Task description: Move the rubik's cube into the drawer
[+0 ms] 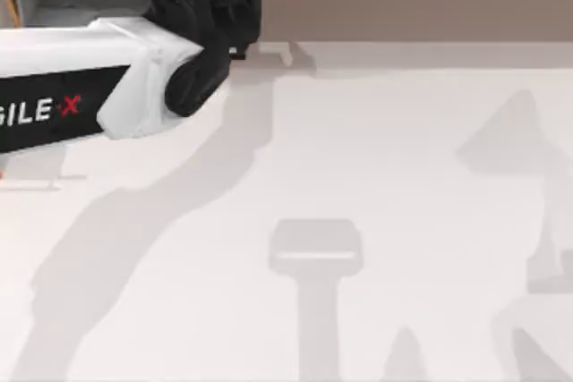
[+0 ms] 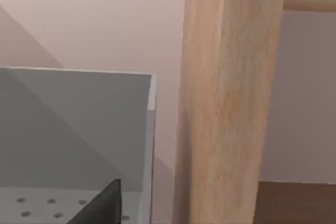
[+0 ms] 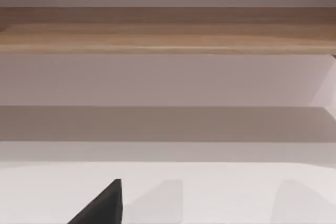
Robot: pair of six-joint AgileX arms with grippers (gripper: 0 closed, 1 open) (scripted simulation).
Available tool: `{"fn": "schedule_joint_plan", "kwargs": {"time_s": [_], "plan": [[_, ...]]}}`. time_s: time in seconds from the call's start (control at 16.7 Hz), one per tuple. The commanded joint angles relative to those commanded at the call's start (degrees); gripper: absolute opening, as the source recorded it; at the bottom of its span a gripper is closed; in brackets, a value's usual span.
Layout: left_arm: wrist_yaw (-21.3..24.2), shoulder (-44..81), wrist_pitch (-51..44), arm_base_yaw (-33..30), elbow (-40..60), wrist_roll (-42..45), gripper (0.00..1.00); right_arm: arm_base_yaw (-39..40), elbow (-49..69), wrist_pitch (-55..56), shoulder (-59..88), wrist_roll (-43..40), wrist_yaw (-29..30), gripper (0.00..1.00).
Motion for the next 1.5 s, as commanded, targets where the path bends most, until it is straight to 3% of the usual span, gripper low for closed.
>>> {"fn": "schedule_joint_plan", "kwargs": {"time_s": [0.3, 0.54, 0.96, 1.5], "plan": [[-7.08, 21.59, 5.54, -7.01, 11.59, -0.25, 1.0, 0.0, 0.0, 0.0, 0.0, 0.0, 0.0, 1.0], [-9.44, 27.9, 6.93, -9.29, 14.86, -0.62, 1.0, 0.0, 0.0, 0.0, 0.0, 0.0, 0.0, 1.0], [-9.12, 28.36, 6.52, -8.9, 15.54, -0.66, 1.0, 0.0, 0.0, 0.0, 0.0, 0.0, 0.0, 1.0], [-5.25, 36.37, -0.53, -5.19, 30.64, -0.79, 1.0, 0.0, 0.0, 0.0, 0.0, 0.0, 0.0, 1.0]]}}
